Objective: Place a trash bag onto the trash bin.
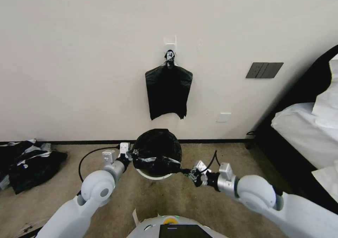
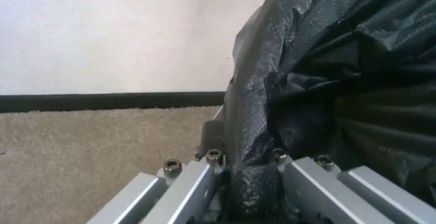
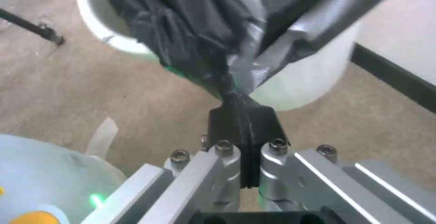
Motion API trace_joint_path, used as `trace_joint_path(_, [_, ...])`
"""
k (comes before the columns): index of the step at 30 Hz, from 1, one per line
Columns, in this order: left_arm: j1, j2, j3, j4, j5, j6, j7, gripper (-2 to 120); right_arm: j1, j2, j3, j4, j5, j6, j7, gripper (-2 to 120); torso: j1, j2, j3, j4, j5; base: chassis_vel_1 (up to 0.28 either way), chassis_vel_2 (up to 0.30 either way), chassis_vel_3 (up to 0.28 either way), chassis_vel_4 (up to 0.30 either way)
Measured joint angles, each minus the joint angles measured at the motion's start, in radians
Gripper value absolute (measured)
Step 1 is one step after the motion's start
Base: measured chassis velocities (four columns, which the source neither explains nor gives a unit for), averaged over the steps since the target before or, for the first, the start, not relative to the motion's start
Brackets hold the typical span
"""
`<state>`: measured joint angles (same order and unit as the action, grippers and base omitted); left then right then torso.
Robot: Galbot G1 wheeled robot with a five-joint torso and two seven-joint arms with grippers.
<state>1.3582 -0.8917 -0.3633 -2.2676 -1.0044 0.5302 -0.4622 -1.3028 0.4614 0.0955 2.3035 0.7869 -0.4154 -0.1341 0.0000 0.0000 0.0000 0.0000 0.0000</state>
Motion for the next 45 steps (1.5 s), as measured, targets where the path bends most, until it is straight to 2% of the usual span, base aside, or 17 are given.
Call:
trace_joint_path(6, [-0.031, -0.012, 0.029, 0.012, -0.021, 0.008, -0.033, 1, -0.020, 0.065, -0.031, -0.033, -0.089, 0.042, -0.011, 0, 0.000, 0.000, 0.000, 0.0001, 0.0001, 0.000, 0.000, 0.000, 0.000])
trace_joint_path(12, [-0.044, -0.022, 0.047, 0.033, -0.019, 0.010, -0.040, 1, -0.068, 0.087, 0.001, -0.041, -0.107, 0.089, 0.013, 0, 0.000, 0.000, 0.000, 0.0001, 0.0000, 0.000, 0.000, 0.000, 0.000])
trace_joint_path(15, [-0.061, -0.025, 0.055, 0.055, 0.006, 0.010, -0.038, 1, -0.098, 0.074, 0.035, -0.006, -0.074, 0.099, 0.063, 11, 0.000, 0.000, 0.000, 0.0000, -0.0002, 0.000, 0.000, 0.000, 0.000])
trace_joint_path(16, [-0.061, -0.025, 0.055, 0.055, 0.006, 0.010, -0.038, 1, -0.098, 0.074, 0.035, -0.006, -0.074, 0.099, 0.063, 11, 0.000, 0.000, 0.000, 0.0000, -0.0002, 0.000, 0.000, 0.000, 0.000])
trace_joint_path(19, [-0.087, -0.027, 0.059, 0.085, 0.012, 0.008, -0.038, 1, -0.111, 0.052, 0.059, 0.028, -0.033, 0.089, 0.094, 28, 0.000, 0.000, 0.000, 0.0000, 0.0000, 0.000, 0.000, 0.000, 0.000])
trace_joint_path(23, [-0.095, -0.027, 0.059, 0.100, 0.012, 0.007, -0.039, 1, -0.124, 0.043, 0.075, 0.044, -0.023, 0.087, 0.098, 35, 0.000, 0.000, 0.000, 0.0000, 0.0000, 0.000, 0.000, 0.000, 0.000])
trace_joint_path(25, [-0.102, -0.027, 0.058, 0.118, 0.012, 0.005, -0.040, 1, -0.137, 0.034, 0.109, 0.074, -0.001, 0.083, 0.099, 46, 0.000, 0.000, 0.000, 0.0000, 0.0001, 0.000, 0.000, 0.000, 0.000])
trace_joint_path(27, [-0.103, -0.027, 0.058, 0.121, 0.012, 0.004, -0.040, 1, -0.137, 0.033, 0.121, 0.085, 0.011, 0.079, 0.099, 50, 0.000, 0.000, 0.000, 0.0000, 0.0000, 0.000, 0.000, 0.000, 0.000])
trace_joint_path(30, [-0.104, -0.027, 0.057, 0.127, 0.017, 0.003, -0.039, 1, -0.103, 0.029, 0.146, 0.127, 0.079, 0.055, 0.102, 65, 0.000, 0.000, 0.000, -0.0001, -0.0001, 0.000, 0.000, 0.000, 0.000])
trace_joint_path(31, [-0.104, -0.027, 0.057, 0.127, 0.017, 0.003, -0.039, 1, -0.103, 0.029, 0.146, 0.127, 0.079, 0.055, 0.102, 65, 0.000, 0.000, 0.000, -0.0001, -0.0001, 0.000, 0.000, 0.000, 0.000])
trace_joint_path(35, [-0.084, -0.021, 0.066, 0.088, 0.075, 0.003, -0.003, 1, 0.014, 0.041, 0.122, 0.155, 0.258, -0.013, 0.143, 85, 0.000, 0.000, 0.000, 0.0004, 0.0001, 0.000, 0.000, 0.000, 0.000])
trace_joint_path(36, [-0.084, -0.021, 0.066, 0.088, 0.075, 0.003, -0.003, 1, 0.014, 0.041, 0.122, 0.155, 0.258, -0.013, 0.143, 85, 0.000, 0.000, 0.000, 0.0004, 0.0001, 0.000, 0.000, 0.000, 0.000])
trace_joint_path(39, [-0.067, -0.013, 0.082, 0.053, 0.135, 0.003, 0.031, 1, 0.082, 0.058, 0.073, 0.116, 0.360, -0.064, 0.163, 98, 0.000, 0.000, 0.000, 0.0002, 0.0001, 0.000, 0.000, 0.000, 0.000])
trace_joint_path(45, [-0.059, -0.009, 0.099, 0.038, 0.175, 0.003, 0.048, 1, 0.118, 0.078, 0.035, 0.067, 0.400, -0.090, 0.164, 100, 0.000, 0.000, 0.000, -0.0001, 0.0001, 0.000, 0.000, 0.000, 0.000])
